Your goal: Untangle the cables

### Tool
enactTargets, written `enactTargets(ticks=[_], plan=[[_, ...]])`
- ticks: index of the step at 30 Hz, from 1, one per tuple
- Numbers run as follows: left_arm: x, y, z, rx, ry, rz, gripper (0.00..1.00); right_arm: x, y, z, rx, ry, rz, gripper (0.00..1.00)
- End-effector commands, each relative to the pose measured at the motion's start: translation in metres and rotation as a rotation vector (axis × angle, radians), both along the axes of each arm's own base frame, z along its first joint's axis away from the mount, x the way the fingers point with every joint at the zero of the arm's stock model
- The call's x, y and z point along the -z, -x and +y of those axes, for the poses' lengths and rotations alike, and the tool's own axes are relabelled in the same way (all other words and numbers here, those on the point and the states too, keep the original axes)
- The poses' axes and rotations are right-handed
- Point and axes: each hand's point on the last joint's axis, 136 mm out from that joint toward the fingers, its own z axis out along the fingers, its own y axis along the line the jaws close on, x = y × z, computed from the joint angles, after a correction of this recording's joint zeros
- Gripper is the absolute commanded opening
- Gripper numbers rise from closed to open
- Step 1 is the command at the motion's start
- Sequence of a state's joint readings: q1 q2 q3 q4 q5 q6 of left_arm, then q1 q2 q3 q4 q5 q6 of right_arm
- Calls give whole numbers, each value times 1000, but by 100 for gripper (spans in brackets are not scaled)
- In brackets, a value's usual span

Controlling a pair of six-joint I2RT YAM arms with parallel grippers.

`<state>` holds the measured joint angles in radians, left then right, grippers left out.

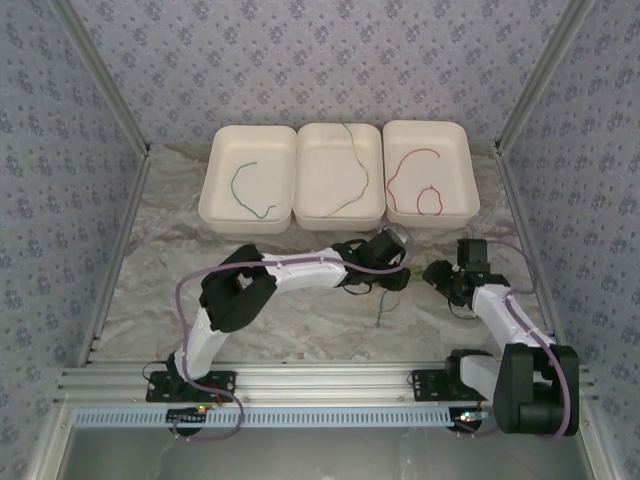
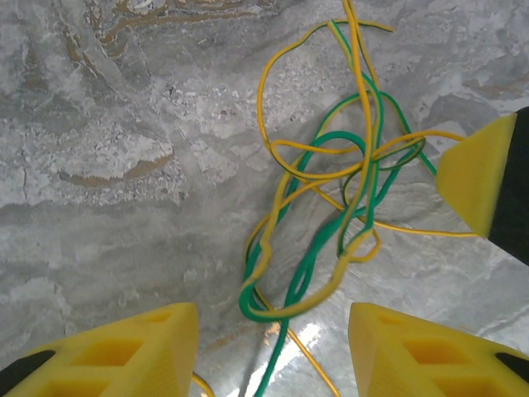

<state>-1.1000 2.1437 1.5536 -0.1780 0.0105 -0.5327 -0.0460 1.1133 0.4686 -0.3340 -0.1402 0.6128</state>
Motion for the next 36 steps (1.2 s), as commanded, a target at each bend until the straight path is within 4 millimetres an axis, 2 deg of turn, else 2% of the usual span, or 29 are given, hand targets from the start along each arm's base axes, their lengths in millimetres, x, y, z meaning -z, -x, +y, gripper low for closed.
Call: enactTargets(ticks=[1,5,9,12,15,21,24,25,27,28,30,31,33,34,36], plan=[[-13,-3,-10,92,12,-112,52,-1,-6,1,-14,-9,-7,58],[-9,0,-7,222,5,-251,55,3,-10,-1,-12,-9,6,55],[0,-2,-9,312,-52,-311,55,5,-15,-1,-11,-22,12,52],[6,-12,-8,314,-109,-379,56,5,-17,-1,-12,-23,11,52],[3,-19,-8,304,-118,-440,56,6,-17,-1,-15,-23,15,52],[-2,-12,-21,365,-113,-508,57,5,-20,-1,-13,-29,10,51],[-4,-1,-32,425,-104,-587,56,5,-23,-1,-11,-33,8,50],[-2,-2,-33,429,-117,-593,54,5,-23,-1,-8,-35,6,50],[2,-6,-33,421,-138,-586,44,4,-24,0,-10,-39,1,50],[3,-6,-34,423,-137,-585,35,3,-25,0,-12,-41,-1,50],[3,-8,-33,417,-143,-588,7,3,-25,1,-12,-44,-5,49],[1,-9,-31,414,-151,-594,0,2,-26,0,-10,-41,-8,48],[-5,-11,-28,405,-156,-611,0,1,-27,-2,-4,-39,-16,45],[-11,-10,-27,401,-154,-625,0,0,-28,-4,-2,-38,-23,40],[-22,-9,-20,399,-160,-647,0,-3,-32,-9,14,-37,-41,16]])
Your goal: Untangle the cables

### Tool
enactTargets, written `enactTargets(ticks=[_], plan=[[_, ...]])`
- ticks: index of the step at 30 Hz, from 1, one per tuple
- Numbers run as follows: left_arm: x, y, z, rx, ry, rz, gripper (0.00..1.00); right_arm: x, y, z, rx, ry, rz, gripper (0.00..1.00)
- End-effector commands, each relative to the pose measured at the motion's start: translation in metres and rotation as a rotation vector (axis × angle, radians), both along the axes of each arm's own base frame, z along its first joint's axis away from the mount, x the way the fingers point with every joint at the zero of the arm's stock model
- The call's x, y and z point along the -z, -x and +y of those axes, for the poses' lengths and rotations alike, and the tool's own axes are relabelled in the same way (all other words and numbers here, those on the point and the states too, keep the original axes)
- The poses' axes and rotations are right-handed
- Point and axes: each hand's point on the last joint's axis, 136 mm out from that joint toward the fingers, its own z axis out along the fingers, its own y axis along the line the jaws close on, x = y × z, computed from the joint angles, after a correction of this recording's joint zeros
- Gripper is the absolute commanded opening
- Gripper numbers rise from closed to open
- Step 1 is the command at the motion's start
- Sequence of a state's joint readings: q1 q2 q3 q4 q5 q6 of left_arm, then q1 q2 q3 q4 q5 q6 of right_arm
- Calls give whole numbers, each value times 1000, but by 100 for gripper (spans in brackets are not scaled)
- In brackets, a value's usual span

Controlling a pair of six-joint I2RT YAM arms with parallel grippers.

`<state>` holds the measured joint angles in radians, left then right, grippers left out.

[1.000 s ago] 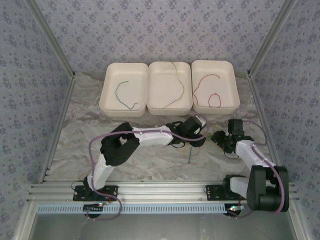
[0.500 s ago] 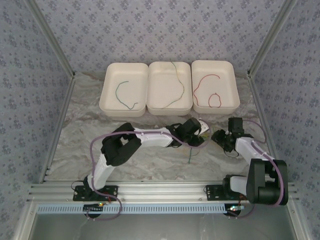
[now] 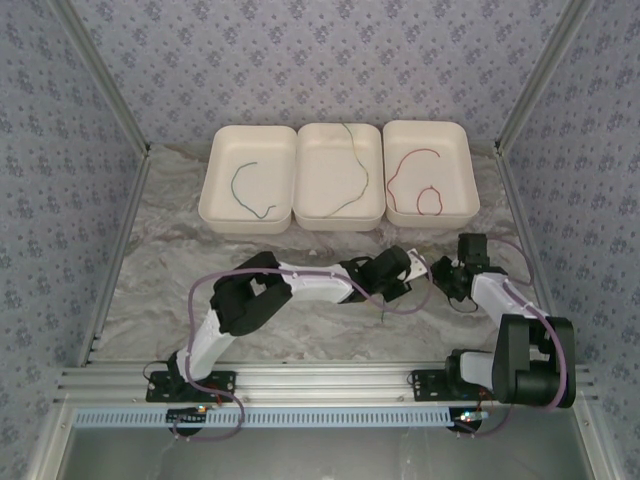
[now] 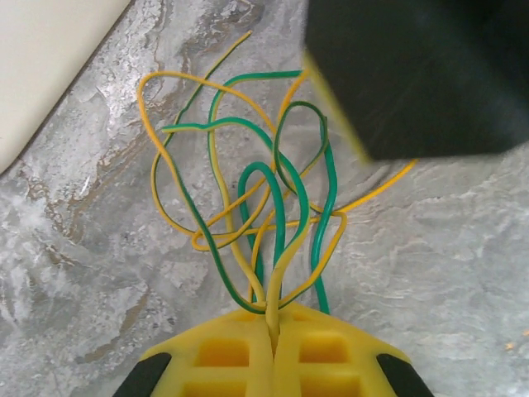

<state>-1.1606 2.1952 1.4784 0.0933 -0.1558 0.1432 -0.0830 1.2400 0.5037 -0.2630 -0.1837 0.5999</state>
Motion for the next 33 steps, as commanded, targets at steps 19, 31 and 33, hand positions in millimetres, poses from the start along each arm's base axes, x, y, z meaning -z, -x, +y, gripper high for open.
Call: enactTargets(ticks=[19,31,33], plan=[[-139,-10,194,-388,235,107,0,-57,-73,-28,30,-66,-171,0],[-188,12,264,-430,433,153,0,-92,-82,-9,-48,-63,-216,31],[-186,18,267,-422,421,170,0,-105,-76,-3,-61,-32,-255,39]])
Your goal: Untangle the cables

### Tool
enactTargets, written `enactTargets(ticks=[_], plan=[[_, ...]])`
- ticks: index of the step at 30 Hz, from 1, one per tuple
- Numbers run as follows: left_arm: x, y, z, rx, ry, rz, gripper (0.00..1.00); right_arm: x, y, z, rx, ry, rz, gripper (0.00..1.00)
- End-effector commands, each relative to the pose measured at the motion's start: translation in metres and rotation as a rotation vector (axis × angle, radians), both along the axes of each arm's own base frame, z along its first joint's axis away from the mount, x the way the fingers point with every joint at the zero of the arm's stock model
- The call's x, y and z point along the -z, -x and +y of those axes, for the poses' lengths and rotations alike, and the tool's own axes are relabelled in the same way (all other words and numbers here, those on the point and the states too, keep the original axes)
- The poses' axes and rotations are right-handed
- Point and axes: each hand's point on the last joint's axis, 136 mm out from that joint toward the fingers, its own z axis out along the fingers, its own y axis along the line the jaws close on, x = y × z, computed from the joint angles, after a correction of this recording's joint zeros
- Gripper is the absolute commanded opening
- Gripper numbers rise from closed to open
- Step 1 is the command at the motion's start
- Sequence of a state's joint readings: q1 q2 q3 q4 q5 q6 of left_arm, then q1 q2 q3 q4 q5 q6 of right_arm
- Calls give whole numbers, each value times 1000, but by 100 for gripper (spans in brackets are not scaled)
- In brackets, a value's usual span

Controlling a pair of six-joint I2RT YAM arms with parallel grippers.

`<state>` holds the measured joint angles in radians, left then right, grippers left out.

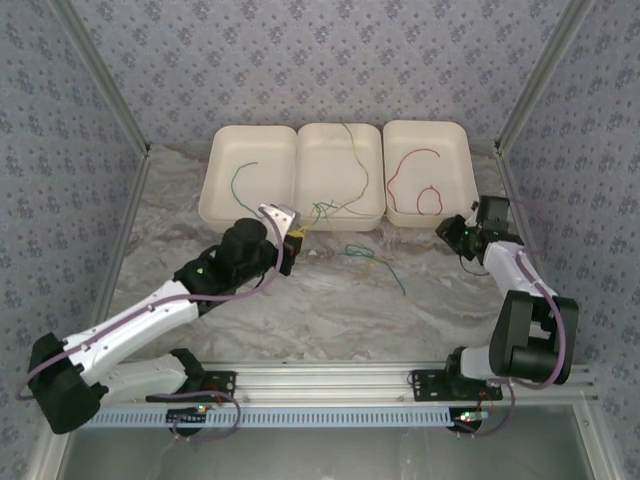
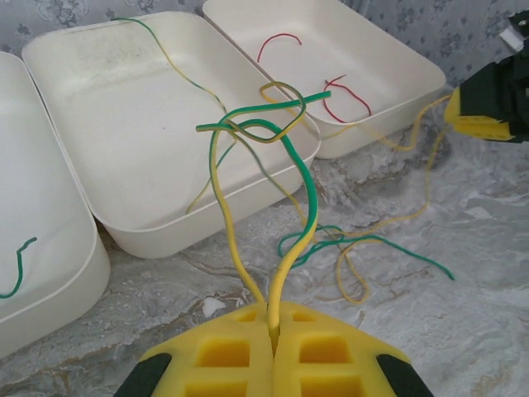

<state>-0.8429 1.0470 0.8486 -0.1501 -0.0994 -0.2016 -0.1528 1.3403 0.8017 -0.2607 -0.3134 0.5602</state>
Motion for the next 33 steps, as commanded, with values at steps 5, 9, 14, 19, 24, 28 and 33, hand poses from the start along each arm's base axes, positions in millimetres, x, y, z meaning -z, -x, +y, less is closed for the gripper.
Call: enactTargets(ticks=[5,9,14,19,24,28,33], plan=[[11,21,18,-5,-18,93,0,-47,31,28,-52,93,-114,49],[7,28,16,6,49,127,0,-52,47,48,-93,135,-127,53],[14,36,7,35,89,162,0,-72,62,91,-154,72,-220,58],[25,38,-6,36,95,182,0,-103,69,154,-258,-92,-315,59],[24,35,-16,13,84,169,0,-107,82,209,-369,-140,-332,63],[41,35,-28,-8,53,169,0,-96,80,226,-346,-158,-297,73],[48,51,-37,-32,-6,129,0,-78,69,252,-323,-233,-218,81]])
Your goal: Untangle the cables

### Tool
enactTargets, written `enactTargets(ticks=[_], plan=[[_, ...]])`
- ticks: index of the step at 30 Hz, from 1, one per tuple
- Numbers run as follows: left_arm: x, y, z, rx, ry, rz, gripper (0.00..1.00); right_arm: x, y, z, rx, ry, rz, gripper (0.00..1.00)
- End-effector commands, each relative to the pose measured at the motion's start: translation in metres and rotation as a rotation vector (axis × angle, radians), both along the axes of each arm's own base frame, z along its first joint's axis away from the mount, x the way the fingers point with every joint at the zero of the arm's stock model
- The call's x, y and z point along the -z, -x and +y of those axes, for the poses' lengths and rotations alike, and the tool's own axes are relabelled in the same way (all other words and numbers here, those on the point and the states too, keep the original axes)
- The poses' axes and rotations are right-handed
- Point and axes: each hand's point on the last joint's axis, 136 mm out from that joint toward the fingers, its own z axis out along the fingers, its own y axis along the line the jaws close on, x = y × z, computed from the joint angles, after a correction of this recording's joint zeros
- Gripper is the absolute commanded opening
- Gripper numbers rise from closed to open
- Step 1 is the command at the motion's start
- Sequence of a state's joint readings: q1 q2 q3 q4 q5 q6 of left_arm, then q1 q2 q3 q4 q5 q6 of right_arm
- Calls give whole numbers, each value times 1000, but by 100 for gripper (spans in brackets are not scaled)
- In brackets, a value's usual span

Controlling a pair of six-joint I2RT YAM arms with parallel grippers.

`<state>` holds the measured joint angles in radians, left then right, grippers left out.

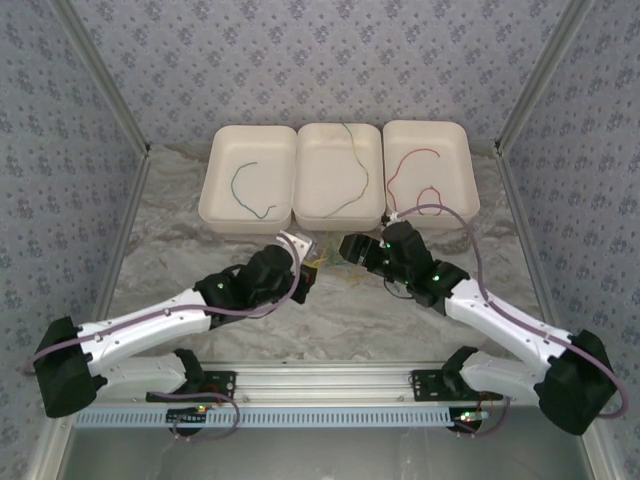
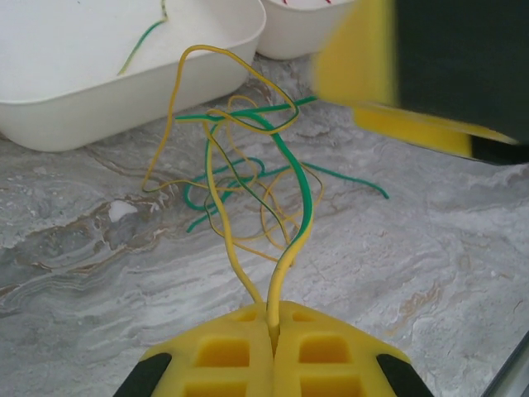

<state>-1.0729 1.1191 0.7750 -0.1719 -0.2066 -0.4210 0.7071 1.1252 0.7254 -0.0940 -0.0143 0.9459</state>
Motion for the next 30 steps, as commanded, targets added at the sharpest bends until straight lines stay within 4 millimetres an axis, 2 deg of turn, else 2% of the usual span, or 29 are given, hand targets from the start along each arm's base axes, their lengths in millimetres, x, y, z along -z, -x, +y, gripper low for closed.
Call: enactTargets(ticks=[1,4,7,8,12,15,19,23,30], plan=[[-14,1,-1,-59,20,-63,0,-12,-16,21,35,-101,15,82],[-15,11,-3,-40,22,-67,0,-2,-21,33,34,-133,62,85],[-15,19,-3,-25,-8,-73,0,7,-27,35,53,-132,80,84],[-16,21,-2,-24,-17,-80,0,11,-28,35,55,-123,93,79],[-30,28,4,-20,-7,-117,0,30,-34,35,69,-93,130,46],[-40,32,11,-20,21,-138,0,37,-39,27,96,-67,138,30],[-42,36,21,-25,43,-142,0,35,-45,19,120,-42,125,10],[-47,36,28,-36,56,-152,0,28,-51,12,133,14,104,0],[-52,35,32,-48,47,-155,0,31,-60,-6,168,69,94,0]])
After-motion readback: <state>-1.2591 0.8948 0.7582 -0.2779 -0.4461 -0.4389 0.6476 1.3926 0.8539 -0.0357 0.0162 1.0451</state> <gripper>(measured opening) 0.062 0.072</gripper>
